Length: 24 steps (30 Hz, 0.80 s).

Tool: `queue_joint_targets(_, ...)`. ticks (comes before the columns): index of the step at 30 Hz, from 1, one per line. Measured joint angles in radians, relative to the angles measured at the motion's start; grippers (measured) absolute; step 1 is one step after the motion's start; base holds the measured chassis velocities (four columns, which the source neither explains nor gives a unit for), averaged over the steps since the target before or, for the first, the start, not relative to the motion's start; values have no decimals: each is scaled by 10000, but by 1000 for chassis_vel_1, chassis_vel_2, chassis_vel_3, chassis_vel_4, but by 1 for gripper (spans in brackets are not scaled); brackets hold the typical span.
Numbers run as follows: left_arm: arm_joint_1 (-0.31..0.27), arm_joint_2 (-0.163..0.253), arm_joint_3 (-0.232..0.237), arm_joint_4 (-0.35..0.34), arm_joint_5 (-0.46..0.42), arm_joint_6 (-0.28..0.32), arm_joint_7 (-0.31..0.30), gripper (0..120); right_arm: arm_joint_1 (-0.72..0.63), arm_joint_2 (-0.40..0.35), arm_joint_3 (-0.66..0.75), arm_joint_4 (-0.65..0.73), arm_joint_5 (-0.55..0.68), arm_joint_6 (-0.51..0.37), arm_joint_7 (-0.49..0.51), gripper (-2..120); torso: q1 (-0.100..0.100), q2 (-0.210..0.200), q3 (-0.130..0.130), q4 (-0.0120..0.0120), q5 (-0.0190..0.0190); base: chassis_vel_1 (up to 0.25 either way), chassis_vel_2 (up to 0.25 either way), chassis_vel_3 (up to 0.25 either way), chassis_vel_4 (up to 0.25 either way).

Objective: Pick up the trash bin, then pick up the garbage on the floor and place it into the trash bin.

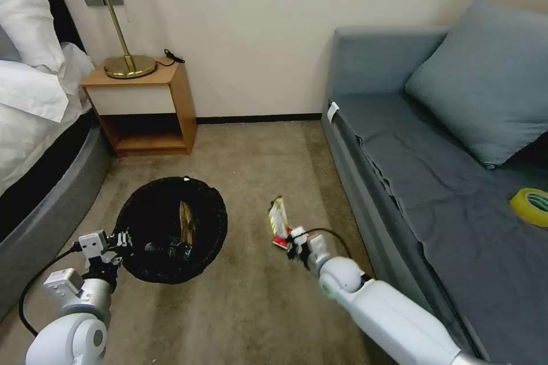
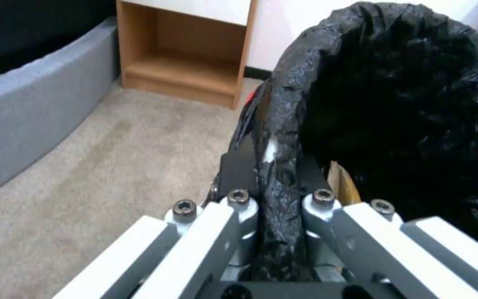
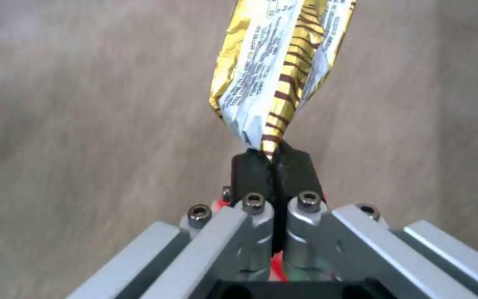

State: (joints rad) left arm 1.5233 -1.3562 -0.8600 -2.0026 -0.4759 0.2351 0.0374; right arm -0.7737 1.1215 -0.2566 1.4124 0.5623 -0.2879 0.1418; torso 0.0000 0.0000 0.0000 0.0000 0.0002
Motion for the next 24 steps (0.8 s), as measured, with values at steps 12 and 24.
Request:
queue_joint_targets(12,-910,-91,760,718,333,300,-92,4,482,-1655,128,3534,1051,-174,24,0,0,-1,0,-1,-1,0,0,0,0)
queue_joint_targets(24,-1324,-152,1369,953,325,585,-36,4,913,-2222,-1187,5875,1442,-221,-70,0,0,0,0,-1,-2,0,0,0,0)
